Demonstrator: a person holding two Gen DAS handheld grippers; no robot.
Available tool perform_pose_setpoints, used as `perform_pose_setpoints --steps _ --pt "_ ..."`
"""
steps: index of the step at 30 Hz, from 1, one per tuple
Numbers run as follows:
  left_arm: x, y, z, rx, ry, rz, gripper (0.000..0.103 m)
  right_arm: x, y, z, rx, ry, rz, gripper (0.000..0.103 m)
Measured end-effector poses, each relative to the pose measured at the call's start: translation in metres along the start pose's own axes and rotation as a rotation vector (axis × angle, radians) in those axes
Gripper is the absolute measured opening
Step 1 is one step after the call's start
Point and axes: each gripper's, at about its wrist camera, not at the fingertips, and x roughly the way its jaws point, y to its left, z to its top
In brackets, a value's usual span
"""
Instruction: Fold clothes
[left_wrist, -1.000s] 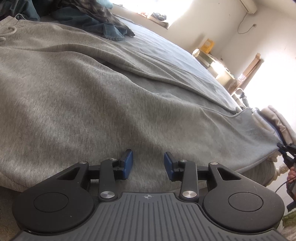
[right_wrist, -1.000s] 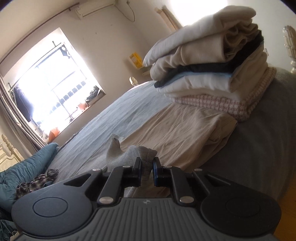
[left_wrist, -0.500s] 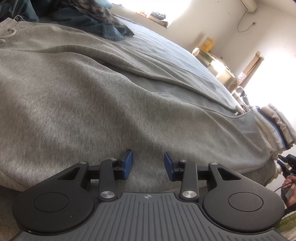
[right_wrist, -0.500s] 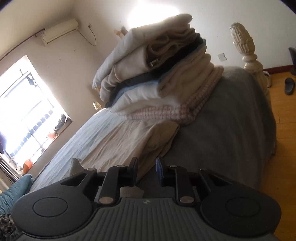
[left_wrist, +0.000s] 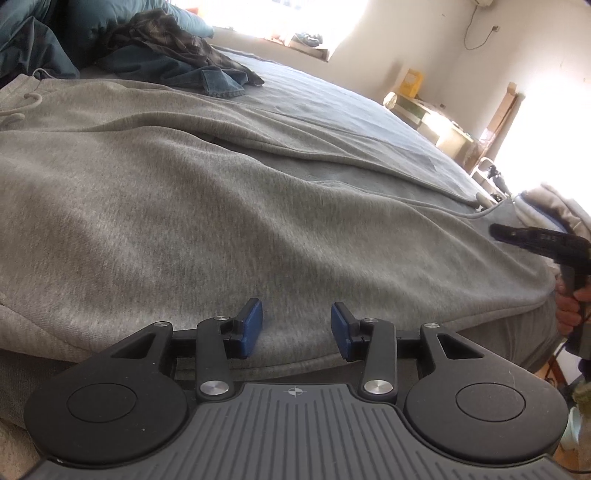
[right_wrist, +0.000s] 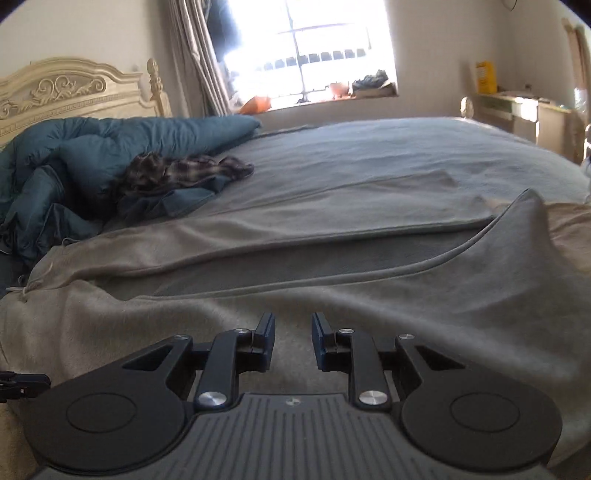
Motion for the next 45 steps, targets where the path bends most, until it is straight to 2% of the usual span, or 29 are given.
perform_pose_setpoints --steps 1,2,3,5,7,9,10,13,15,16,18,22,27,31,37,38,39,41,45 --pt "-0.002 0.001 0.000 0.003 -0.007 0.001 0.041 0.016 -0.006 0.001 -0.002 0.048 -0.041 0.021" --pt "-0.003 0.002 0.000 0.007 -0.013 0.001 0.041 0.027 -0.017 0.002 0.010 0.079 -0.119 0.021" --pt "-0.005 0.003 0.000 0.010 -0.020 0.002 0.041 0.034 -0.033 0.002 0.042 0.089 -0.194 0.013" --pt "-0.009 0.011 0.001 -0.012 -0.035 -0.012 0.042 0.030 -0.055 0.008 0.136 0.073 -0.269 0.002" --pt "-0.014 0.020 0.005 -0.036 -0.061 -0.029 0.042 0.016 -0.047 0.017 0.139 0.030 -0.339 0.013" --pt "-0.016 0.029 0.010 -0.063 -0.082 -0.047 0.043 0.014 -0.013 0.026 0.046 0.012 -0.295 0.013" --pt "-0.015 0.033 0.013 -0.074 -0.089 -0.047 0.043 0.016 0.005 0.029 0.013 0.014 -0.242 0.013" --pt "-0.010 0.043 0.020 -0.098 -0.089 -0.024 0.043 0.041 0.069 0.032 -0.046 0.080 0.026 0.013" --pt "-0.007 0.049 0.021 -0.108 -0.079 -0.017 0.043 0.060 0.109 0.036 -0.119 0.110 0.129 0.016" --pt "-0.007 0.053 0.020 -0.111 -0.072 -0.028 0.043 0.068 0.125 0.040 -0.158 0.115 0.163 0.020" --pt "-0.007 0.058 0.019 -0.109 -0.064 -0.046 0.043 0.084 0.148 0.051 -0.242 0.116 0.213 0.039" --pt "-0.005 0.065 0.016 -0.105 -0.062 -0.075 0.043 0.122 0.179 0.071 -0.415 0.195 0.336 0.044" --pt "-0.004 0.069 0.013 -0.095 -0.069 -0.099 0.044 0.166 0.211 0.071 -0.573 0.378 0.464 0.048" --pt "-0.004 0.072 0.011 -0.095 -0.077 -0.113 0.044 0.184 0.227 0.061 -0.660 0.480 0.497 0.052" --pt "-0.003 0.077 0.008 -0.110 -0.086 -0.135 0.044 0.191 0.239 0.055 -0.725 0.532 0.453 0.051" --pt "-0.003 0.077 0.008 -0.113 -0.088 -0.137 0.044 0.188 0.243 0.054 -0.745 0.525 0.440 0.041" --pt "-0.003 0.077 0.008 -0.115 -0.090 -0.139 0.044 0.183 0.246 0.052 -0.767 0.511 0.425 0.025" --pt "-0.004 0.077 0.006 -0.117 -0.093 -0.143 0.044 0.175 0.253 0.049 -0.816 0.470 0.379 0.009" --pt "-0.005 0.076 0.006 -0.113 -0.094 -0.143 0.044 0.165 0.258 0.040 -0.897 0.376 0.302 0.005"
